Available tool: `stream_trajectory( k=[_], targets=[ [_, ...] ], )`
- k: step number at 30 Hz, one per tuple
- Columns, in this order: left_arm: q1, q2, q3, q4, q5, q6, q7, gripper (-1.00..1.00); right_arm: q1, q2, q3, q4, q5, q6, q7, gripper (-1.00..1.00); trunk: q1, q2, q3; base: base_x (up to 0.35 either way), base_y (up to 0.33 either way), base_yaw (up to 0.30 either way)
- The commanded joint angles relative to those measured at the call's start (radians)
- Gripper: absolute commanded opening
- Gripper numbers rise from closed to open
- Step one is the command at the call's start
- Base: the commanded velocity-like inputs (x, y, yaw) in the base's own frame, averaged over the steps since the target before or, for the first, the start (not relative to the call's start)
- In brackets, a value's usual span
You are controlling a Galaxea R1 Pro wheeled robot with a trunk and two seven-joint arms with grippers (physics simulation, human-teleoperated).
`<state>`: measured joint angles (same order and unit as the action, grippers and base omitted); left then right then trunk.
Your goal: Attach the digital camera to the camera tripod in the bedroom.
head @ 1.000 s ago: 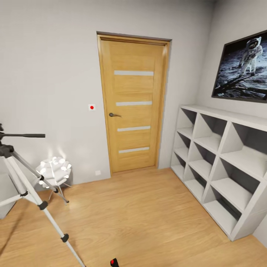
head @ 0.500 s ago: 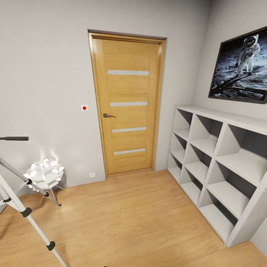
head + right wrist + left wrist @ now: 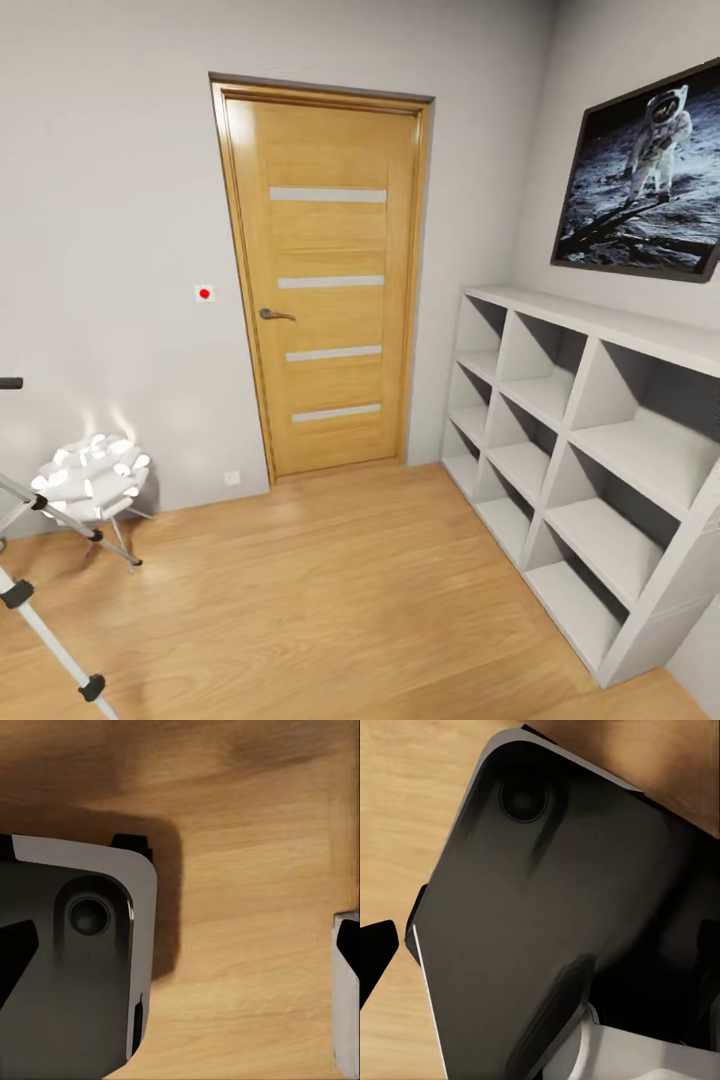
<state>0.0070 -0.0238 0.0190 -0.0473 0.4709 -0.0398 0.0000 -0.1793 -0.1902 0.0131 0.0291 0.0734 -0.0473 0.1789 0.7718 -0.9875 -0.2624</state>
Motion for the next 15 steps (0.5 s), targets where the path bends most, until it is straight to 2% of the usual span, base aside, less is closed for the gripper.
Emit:
stream_trajectory(
  k=[1, 6, 15],
  targets=[
    [0.001, 0.0, 0.002, -0.002, 0.003, -0.002, 0.0, 1.0, -0.002, 0.0, 0.001, 0.003, 0.008, -0.005, 0.002, 1.0, 0.0, -0.001, -0.001, 0.12, -0.186, 0.07],
    [0.001, 0.001, 0.002, -0.002, 0.003, -0.002, 0.0, 1.0, -0.002, 0.0, 0.001, 0.003, 0.008, -0.004, 0.001, 1.0, 0.0, -0.001, -0.001, 0.064, -0.1, 0.162],
    [0.001, 0.001, 0.005, -0.002, 0.013, -0.002, 0.0, 1.0, -0.002, 0.0, 0.001, 0.003, 0.008, -0.004, 0.001, 1.0, 0.0, -0.001, -0.001, 0.008, -0.013, 0.256]
  ],
)
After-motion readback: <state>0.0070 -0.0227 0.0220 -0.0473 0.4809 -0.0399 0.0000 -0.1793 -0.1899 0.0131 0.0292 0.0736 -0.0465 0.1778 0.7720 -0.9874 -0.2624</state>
